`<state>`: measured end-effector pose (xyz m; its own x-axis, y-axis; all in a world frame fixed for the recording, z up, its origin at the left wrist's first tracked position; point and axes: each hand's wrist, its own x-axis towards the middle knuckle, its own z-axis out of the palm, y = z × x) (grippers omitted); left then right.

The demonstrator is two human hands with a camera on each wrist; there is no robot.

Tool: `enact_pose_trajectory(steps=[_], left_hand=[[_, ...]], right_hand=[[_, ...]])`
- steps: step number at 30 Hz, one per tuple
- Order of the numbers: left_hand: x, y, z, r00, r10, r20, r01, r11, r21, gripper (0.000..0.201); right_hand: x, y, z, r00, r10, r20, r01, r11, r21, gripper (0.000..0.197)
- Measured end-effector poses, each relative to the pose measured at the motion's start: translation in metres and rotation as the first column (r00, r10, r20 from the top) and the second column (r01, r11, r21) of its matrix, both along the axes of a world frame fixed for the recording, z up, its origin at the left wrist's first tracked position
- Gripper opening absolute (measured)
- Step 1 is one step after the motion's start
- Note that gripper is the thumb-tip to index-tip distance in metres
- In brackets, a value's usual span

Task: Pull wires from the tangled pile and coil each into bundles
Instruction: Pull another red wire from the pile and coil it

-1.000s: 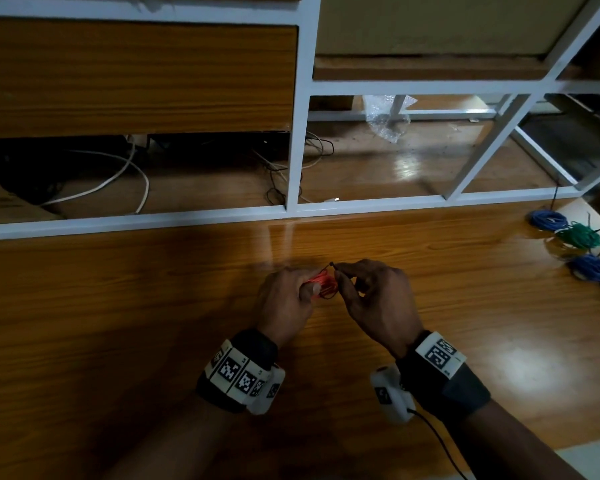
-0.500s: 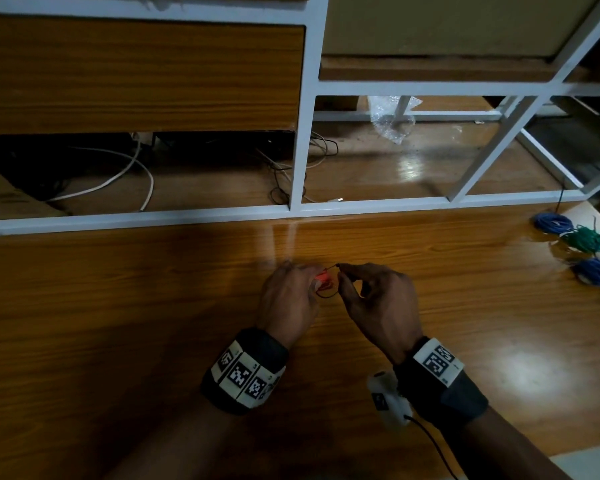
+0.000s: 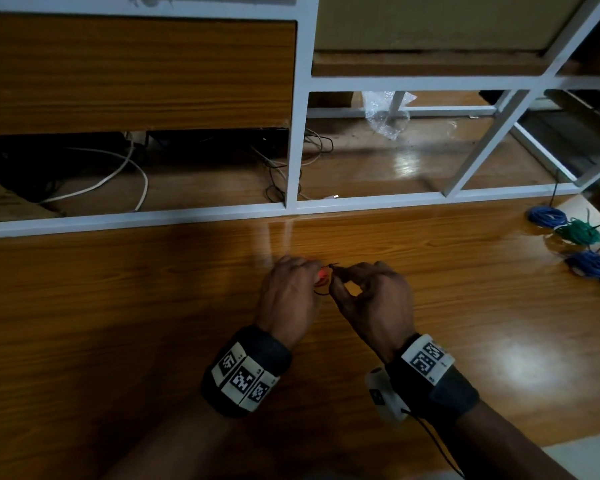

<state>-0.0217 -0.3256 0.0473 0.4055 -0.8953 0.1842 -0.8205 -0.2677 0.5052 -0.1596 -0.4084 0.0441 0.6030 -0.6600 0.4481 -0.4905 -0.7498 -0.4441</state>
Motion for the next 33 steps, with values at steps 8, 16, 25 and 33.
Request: enact_pose_trajectory(steps=[8,16,25,33], left_hand=[[0.01,-0.007,-0.01,0.986,-0.031,-0.165,0.025,0.999,-0.035,0.028],[0.01,0.0,-0.006,0.905,-0.189,-0.381,0.128,0.975,-0.18,0.028],[0.004,0.004,-0.015,0.802,-0.196,-0.564,0.115,0.978,-0.176,0.039],[0.003,0.005,-0.011,0.861,-0.245,-0.446,0.201,0.969,-0.145,0.032]], right_hand=[[0.0,-0.004,0.002,0.989,0.042,0.138,-0.077,0.963,0.258,0.01],[-0.01,-0.024,0.013,0.98,0.094,0.176,-0.162,0.889,0.429,0.005],[-0.008,-0.03,0.014,0.967,0.087,0.24,-0.19,0.874,0.448,0.012],[-0.01,-0.046,0.029,0.964,-0.028,0.265,-0.113,0.857,0.503,0.012]])
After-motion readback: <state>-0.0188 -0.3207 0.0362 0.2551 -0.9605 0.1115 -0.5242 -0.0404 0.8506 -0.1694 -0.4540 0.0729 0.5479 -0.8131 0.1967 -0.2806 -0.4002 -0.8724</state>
